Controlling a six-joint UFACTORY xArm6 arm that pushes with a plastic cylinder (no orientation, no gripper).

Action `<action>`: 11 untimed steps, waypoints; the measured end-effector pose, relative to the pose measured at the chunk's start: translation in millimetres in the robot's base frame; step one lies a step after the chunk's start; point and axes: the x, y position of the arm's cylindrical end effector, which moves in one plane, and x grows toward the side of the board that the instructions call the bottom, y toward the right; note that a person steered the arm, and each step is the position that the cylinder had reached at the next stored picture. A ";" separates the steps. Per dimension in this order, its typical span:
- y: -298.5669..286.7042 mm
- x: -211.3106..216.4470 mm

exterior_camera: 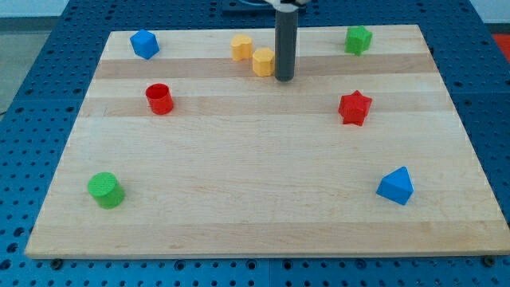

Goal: Push red star to the center

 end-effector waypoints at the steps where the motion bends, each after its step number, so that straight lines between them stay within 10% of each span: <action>1: -0.9 39.2; 4: 42.2 109.4; 11: 142.5 55.7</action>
